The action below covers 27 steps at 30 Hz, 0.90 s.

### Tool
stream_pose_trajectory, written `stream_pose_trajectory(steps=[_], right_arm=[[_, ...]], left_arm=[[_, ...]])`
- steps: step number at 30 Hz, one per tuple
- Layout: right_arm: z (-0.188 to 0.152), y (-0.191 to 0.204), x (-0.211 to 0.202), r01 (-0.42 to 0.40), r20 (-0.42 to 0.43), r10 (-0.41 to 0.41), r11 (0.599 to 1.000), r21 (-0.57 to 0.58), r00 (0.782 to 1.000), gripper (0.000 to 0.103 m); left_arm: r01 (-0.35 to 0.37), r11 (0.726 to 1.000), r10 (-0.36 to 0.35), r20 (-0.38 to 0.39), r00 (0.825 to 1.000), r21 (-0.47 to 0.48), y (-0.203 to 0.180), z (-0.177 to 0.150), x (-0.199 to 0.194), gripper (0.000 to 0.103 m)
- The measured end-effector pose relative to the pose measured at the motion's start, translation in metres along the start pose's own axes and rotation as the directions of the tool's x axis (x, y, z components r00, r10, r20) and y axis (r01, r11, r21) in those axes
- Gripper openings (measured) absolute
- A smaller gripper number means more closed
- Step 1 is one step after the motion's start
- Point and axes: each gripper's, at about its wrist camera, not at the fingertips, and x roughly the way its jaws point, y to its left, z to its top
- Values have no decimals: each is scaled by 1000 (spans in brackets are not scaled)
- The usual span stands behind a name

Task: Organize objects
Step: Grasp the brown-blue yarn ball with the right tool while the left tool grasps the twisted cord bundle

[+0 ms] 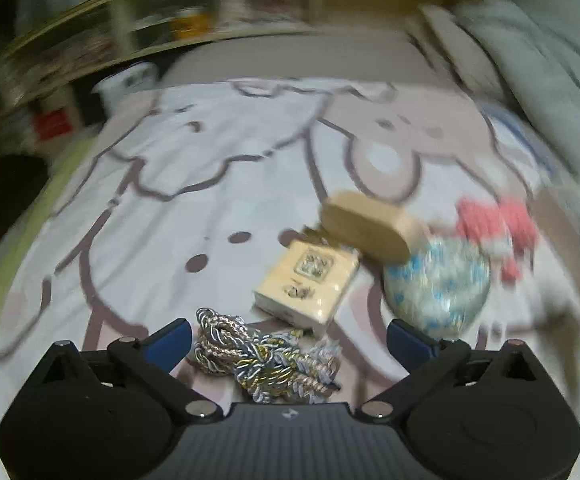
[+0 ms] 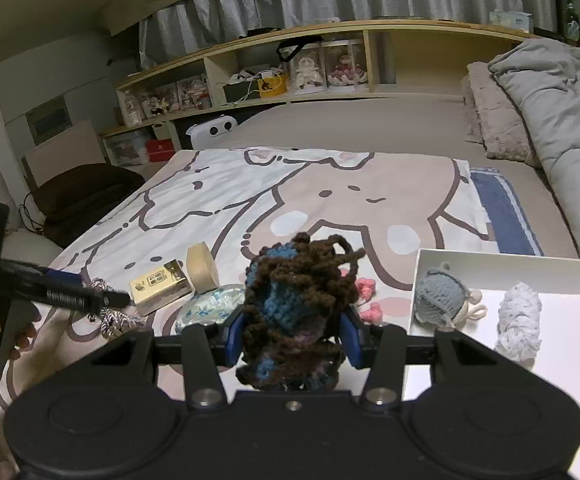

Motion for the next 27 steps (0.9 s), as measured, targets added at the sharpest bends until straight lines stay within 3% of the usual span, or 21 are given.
stream_pose_trajectory(steps=[3, 7, 15, 22, 23, 27], right_arm=[[0, -1, 2, -4, -7, 4, 1000, 0, 1000, 49], [-1, -3, 5, -10, -13, 10, 1000, 3, 1000, 49], [-4, -3, 13, -12, -35, 11, 1000, -4, 999, 49], [-6, -5, 18, -10, -48, 10, 1000, -3, 999, 49], [-5, -6, 18, -11, -47, 10, 1000, -2, 999, 49], [-2, -6, 11, -14, -24, 14, 1000, 3, 1000, 49]], left_arm=[[-1, 994, 4, -25, 1000, 114, 2, -7, 9, 103], [-1, 984, 10, -48, 999, 179, 11, -18, 23, 103], [53, 985, -52, -12, 999, 167, 17, -19, 30, 98], [47, 983, -47, -4, 999, 179, 15, -17, 29, 93], [49, 983, -51, 3, 999, 177, 14, -16, 27, 81], [32, 985, -36, 24, 999, 169, 11, -10, 16, 81]])
